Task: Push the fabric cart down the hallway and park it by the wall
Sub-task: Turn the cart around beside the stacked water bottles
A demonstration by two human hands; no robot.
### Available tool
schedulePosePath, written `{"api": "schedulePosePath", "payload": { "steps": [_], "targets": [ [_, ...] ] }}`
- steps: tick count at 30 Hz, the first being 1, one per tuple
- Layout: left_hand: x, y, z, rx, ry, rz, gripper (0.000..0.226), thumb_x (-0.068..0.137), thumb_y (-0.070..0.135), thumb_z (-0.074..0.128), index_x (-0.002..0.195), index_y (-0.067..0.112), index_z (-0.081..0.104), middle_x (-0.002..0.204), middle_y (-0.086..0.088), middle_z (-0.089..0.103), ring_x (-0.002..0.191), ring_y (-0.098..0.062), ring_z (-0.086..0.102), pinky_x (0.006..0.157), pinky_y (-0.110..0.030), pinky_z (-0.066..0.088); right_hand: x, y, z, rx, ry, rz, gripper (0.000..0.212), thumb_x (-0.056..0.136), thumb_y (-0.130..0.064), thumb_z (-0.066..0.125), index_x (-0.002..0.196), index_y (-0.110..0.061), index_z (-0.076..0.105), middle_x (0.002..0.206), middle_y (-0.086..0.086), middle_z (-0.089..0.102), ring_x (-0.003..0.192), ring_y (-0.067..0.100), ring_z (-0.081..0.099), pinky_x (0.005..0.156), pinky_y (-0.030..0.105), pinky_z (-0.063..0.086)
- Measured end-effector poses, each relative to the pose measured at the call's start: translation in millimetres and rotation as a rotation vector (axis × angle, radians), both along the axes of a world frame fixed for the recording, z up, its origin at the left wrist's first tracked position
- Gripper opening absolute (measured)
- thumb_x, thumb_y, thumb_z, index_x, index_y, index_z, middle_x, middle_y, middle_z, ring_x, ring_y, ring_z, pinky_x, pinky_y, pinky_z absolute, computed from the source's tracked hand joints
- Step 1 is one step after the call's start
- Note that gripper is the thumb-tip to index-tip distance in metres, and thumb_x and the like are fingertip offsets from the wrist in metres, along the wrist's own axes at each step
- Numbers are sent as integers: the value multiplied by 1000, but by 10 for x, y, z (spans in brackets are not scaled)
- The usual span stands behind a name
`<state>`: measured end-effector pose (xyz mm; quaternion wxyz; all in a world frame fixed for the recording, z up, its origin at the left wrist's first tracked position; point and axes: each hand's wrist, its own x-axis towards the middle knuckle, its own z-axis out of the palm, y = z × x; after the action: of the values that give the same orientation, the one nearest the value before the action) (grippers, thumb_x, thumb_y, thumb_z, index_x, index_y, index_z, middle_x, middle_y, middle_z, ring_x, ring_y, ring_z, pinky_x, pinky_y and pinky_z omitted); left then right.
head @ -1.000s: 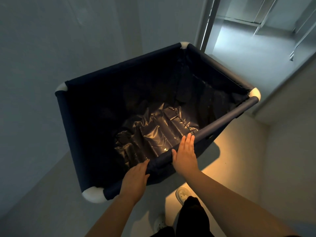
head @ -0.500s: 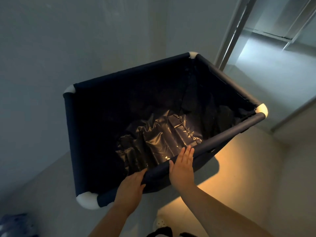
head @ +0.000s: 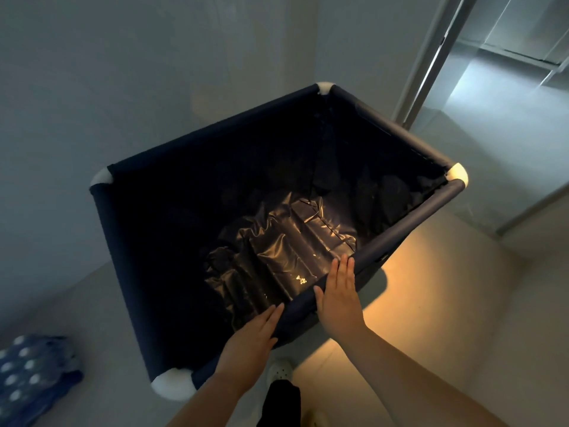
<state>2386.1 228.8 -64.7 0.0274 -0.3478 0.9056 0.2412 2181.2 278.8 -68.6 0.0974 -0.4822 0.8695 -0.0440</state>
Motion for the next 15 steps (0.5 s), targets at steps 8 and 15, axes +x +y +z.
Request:
{"api": "schedulePosePath", "payload": {
  "steps": [8,15],
  "targets": [
    [-249,295,25,-410,-50,-379,77,84,30,67,141,3,23,150,-14,21,139,-26,15,110,-41,13,-335,288,42,4,16,62,70,100,-44,19,147,0,-7,157,20,-14,144,32,-17,118,38,-2],
    [-521,223,-97,-290,-122,-324,67,101,25,33,144,14,-17,156,-4,-15,140,-19,-22,114,-35,-5,-619,208,24,-9,15,51,70,100,-44,24,148,0,-1,158,20,-7,145,33,-12,116,38,-5]
  ]
}}
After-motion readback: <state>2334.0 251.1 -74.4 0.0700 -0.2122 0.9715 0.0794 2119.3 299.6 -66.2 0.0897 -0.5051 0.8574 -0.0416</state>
